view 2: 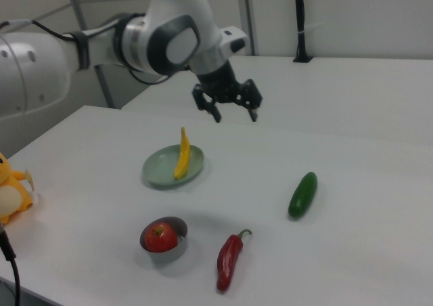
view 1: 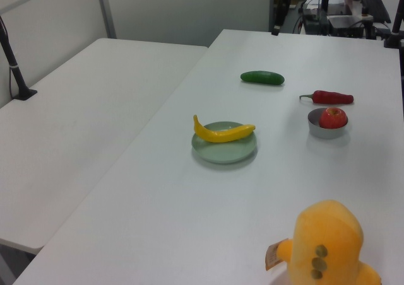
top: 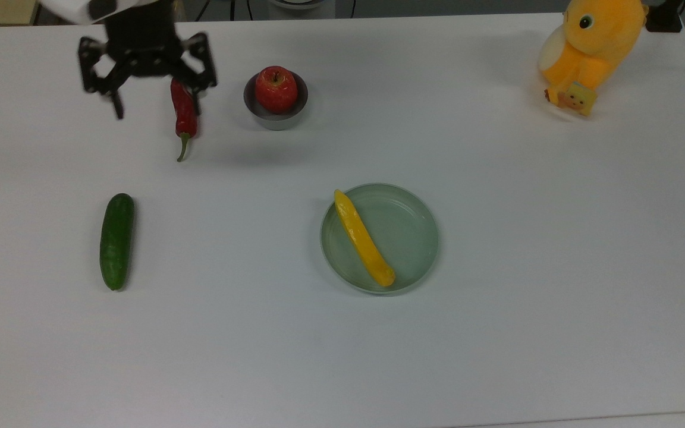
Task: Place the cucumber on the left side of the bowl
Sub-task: 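Move the open gripper over the green cucumber and lower it, then close the gripper on the green cucumber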
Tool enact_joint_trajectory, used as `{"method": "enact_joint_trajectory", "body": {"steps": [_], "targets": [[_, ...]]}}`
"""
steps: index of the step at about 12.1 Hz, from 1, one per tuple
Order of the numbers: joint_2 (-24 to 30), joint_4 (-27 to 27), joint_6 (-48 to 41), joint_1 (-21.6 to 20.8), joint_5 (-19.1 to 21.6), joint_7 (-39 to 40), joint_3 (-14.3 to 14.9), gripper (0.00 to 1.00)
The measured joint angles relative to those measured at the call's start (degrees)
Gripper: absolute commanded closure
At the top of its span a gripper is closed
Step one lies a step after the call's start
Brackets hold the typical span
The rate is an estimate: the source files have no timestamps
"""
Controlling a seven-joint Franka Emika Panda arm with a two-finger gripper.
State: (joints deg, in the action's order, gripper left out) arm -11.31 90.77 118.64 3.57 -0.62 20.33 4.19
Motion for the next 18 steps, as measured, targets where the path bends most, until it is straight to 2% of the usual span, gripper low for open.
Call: {"method": "enact_joint_trajectory", "body": {"steps": [4,7,12,16,18], "targets": [[-8.59,-0.08,14.03,3.05,0.0,0.23,0.08,0.0],[-14.22,-0.15,19.52,4.25,0.0,0.23,0.09,0.0],[-20.2,-0.34,24.12,4.85,-0.34,0.31,0.1,0.0],[-24.15,-0.46,28.48,6.05,-3.71,0.32,0.13,0.01],[-25.13,-0.5,29.62,6.7,-4.54,0.32,0.14,0.19]]}}
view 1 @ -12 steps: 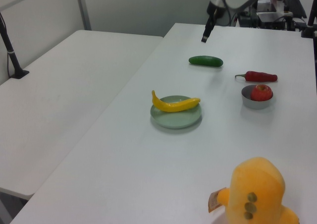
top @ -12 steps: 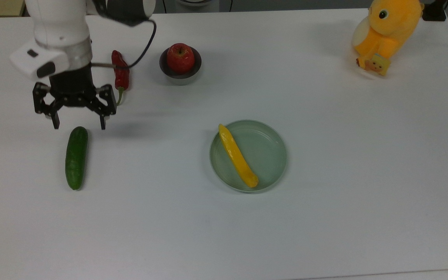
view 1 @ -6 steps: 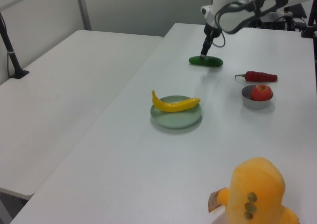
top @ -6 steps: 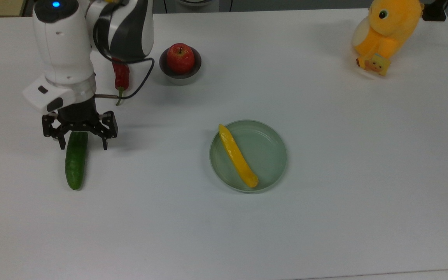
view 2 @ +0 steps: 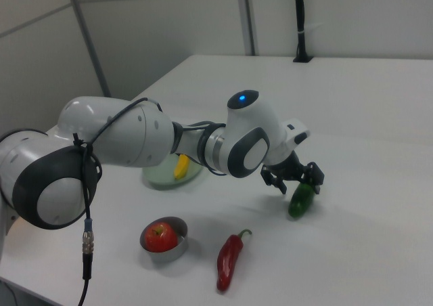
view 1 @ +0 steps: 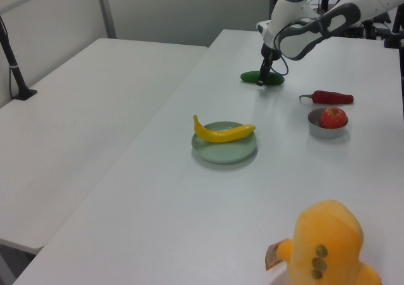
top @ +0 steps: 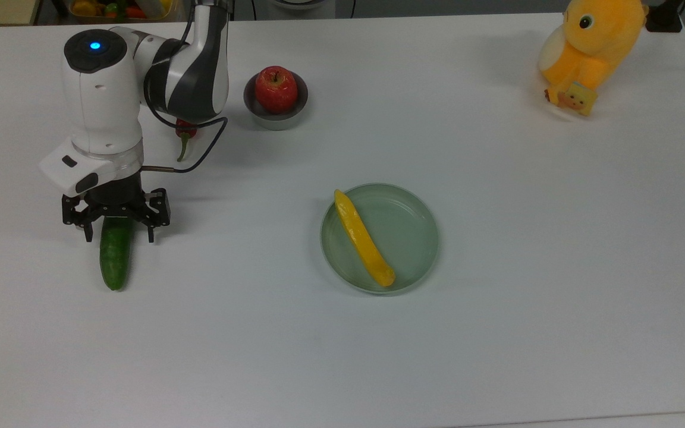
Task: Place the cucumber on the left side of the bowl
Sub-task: 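Close the gripper on the green cucumber, then lift the cucumber and carry it toward the metal bowl with the apple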
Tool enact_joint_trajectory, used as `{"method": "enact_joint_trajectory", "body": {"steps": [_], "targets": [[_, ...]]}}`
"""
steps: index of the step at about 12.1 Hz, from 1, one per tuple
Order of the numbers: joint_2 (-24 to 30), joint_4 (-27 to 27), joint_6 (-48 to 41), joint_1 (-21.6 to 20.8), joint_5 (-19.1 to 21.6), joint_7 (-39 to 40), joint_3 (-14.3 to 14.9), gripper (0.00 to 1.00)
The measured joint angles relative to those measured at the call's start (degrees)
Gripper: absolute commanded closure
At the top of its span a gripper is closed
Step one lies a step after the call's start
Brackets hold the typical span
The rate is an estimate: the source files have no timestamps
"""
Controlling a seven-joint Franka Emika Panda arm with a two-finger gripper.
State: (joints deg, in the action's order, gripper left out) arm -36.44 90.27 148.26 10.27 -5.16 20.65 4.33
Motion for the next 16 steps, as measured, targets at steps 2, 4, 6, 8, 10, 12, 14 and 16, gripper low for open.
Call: {"method": "enact_joint_trajectory", "body": {"steps": [2,4,6,8,10,12,14,16], "targets": [[-0.24,-0.05,0.12,0.24,-0.2,0.03,0.0,0.65],[-0.29,-0.06,0.12,0.2,-1.14,0.05,0.0,0.9],[-0.29,-0.1,0.12,0.19,-1.5,0.05,0.0,0.93],[-0.24,-0.58,0.12,0.2,-1.5,0.05,0.0,0.93],[0.76,-1.47,0.12,0.22,-1.5,0.05,0.01,0.93],[3.79,-1.62,-0.7,0.25,-1.48,0.04,0.03,0.93],[8.68,-1.69,-6.41,-0.02,-1.29,0.04,-0.03,0.93],[14.51,-1.65,-14.45,-1.0,0.03,0.04,-0.47,0.93]]}}
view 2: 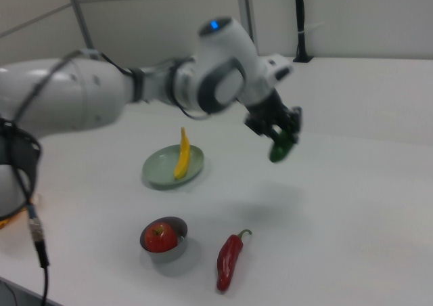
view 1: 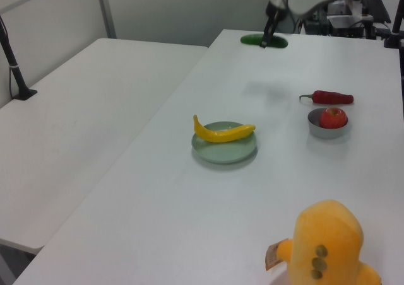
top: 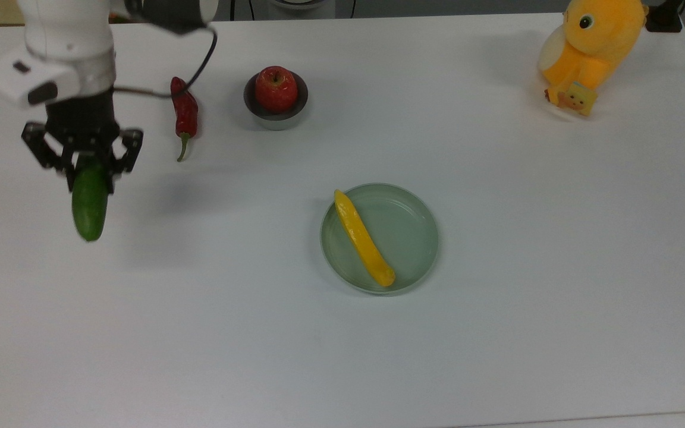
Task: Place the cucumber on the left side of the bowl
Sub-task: 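Lift the cucumber and carry it toward the metal bowl with the apple, then lower the cucumber onto the table beside the metal bowl and release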
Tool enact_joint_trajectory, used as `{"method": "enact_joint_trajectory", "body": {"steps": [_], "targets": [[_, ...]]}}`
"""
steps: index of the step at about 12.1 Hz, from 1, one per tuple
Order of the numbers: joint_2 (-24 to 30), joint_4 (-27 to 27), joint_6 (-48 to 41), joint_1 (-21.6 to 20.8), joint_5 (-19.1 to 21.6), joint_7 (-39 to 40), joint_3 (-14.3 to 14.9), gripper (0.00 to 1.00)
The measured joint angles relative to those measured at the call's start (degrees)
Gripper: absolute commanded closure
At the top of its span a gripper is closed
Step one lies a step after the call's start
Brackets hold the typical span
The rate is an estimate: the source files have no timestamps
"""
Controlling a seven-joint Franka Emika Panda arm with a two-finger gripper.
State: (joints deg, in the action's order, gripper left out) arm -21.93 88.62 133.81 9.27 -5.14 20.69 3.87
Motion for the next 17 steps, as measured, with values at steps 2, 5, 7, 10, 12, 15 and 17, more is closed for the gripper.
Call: {"method": "enact_joint_trajectory", "body": {"steps": [2,5,7,10,12,15,17], "targets": [[5.9,-0.01,-11.33,-2.44,0.57,0.0,-0.25,0.92],[13.53,0.87,-25.81,-6.24,2.63,0.01,-0.41,0.92],[17.05,2.59,-32.12,-8.87,4.54,0.01,-0.5,0.91],[21.74,7.84,-42.14,-14.84,8.43,-0.03,-0.68,0.89],[22.52,10.53,-43.6,-17.45,8.95,-0.88,-1.17,0.89],[22.6,15.38,-43.34,-19.1,9.03,-5.38,-4.93,0.89],[22.54,19.37,-40.83,-19.32,9.03,-8.41,-7.37,0.89]]}}
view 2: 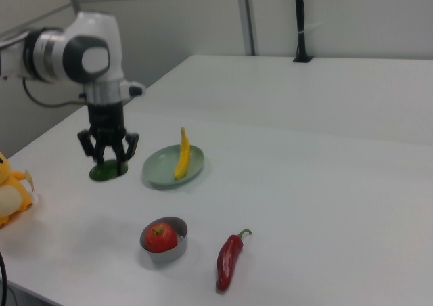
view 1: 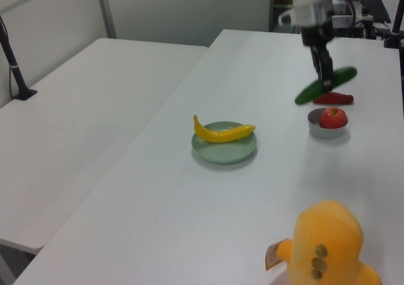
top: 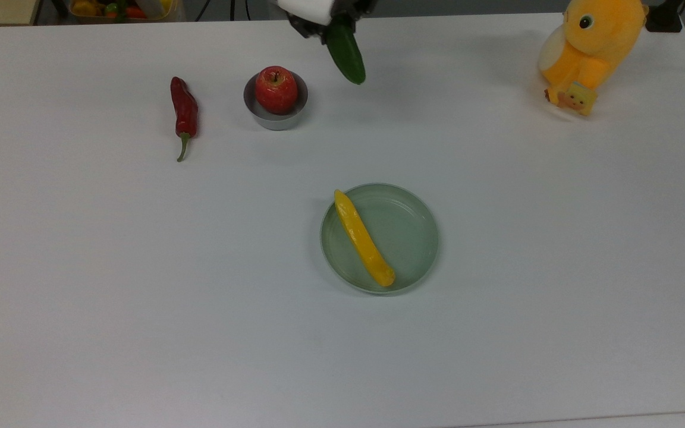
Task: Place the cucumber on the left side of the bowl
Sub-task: 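Lower the cucumber onto the table beside the metal bowl and release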
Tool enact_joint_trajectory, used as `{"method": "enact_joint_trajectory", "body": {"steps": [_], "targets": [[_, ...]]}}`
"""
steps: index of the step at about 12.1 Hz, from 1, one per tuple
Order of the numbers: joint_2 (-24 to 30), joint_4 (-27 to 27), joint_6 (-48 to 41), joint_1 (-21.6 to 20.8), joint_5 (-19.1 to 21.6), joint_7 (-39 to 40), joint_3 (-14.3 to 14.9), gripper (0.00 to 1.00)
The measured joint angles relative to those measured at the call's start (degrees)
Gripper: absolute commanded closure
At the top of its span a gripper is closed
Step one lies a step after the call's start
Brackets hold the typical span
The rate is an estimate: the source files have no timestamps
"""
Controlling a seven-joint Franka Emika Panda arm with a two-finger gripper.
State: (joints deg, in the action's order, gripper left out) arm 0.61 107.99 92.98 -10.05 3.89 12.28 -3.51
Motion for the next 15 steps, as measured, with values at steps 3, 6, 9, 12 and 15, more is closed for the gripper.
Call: {"method": "enact_joint_trajectory", "body": {"steps": [3,6,9,12,15], "targets": [[-0.05,6.58,7.34,0.0,-0.63,-3.88,-2.11,0.89],[-0.31,12.64,16.09,0.06,-3.38,-7.09,-2.37,0.9],[-2.48,16.53,23.58,0.03,-8.47,-11.77,-2.4,0.89],[-5.47,17.32,27.31,-0.01,-11.48,-15.8,-2.54,0.69],[-5.61,17.21,27.36,0.04,-11.61,-16.16,-2.53,0.48]]}}
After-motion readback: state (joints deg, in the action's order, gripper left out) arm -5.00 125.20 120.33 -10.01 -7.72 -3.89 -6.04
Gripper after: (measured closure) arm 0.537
